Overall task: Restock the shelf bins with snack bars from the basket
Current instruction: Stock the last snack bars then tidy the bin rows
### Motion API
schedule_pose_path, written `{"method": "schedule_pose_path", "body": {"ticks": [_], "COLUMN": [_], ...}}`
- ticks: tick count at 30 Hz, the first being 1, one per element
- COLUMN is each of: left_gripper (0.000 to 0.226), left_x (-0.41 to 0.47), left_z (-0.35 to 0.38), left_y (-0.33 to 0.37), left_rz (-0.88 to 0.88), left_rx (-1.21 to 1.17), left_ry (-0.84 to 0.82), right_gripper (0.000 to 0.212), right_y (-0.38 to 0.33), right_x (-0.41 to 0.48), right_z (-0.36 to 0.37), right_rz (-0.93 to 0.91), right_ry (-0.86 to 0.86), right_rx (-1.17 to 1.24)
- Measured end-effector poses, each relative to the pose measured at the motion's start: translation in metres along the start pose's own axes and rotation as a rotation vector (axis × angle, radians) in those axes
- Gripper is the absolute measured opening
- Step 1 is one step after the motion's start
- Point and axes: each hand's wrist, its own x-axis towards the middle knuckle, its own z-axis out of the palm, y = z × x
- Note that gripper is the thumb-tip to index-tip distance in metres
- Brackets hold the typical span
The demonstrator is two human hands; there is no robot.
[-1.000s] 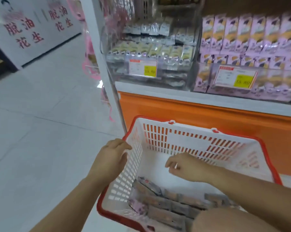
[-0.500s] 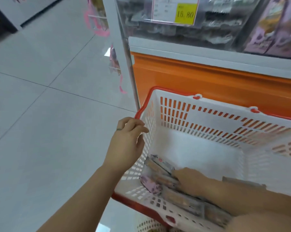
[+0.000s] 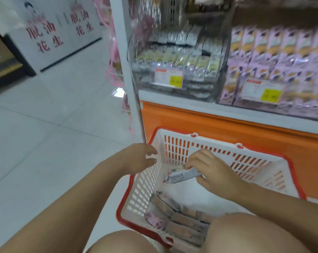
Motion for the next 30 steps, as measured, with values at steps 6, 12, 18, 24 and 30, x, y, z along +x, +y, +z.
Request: {"method": "schedule_pose_path", "body": {"ticks": [6,12,18,24,30], "left_gripper": [0.053,0.025,0.025,0.046,0.058], "left_x": [-0.042,-0.053,-0.047,-0.026,0.006], "left_z": [-0.07,-0.084,-0.085,-0.096,-0.12], "left_y": [0.08,0.123,0.135,0.138,0.131], "left_rz": [0.128,0.278,0.34,0.403,0.258], "left_rx": [-0.141,-0.357,-1.35,-1.801,-1.337], "left_ry": [-0.096,0.031,0.062,0.155,0.637], "right_gripper": [0.042,0.043,0.04,0.039,0.041], "right_y": [-0.015,-0.019,-0.039,-0.044,-0.028], "right_x": [0.006,0.0,-0.001,0.039,0.099], "right_z": [-0.089,-0.146,-0.19,-0.207,-0.188], "right_rz": [-0.19,-0.148,0.016,0.049,0.193], "right_ry": [0.264,0.353,0.416,0.4,0.505], "right_rx": [-0.142,-0.191,0.031,0.058,0.165]}}
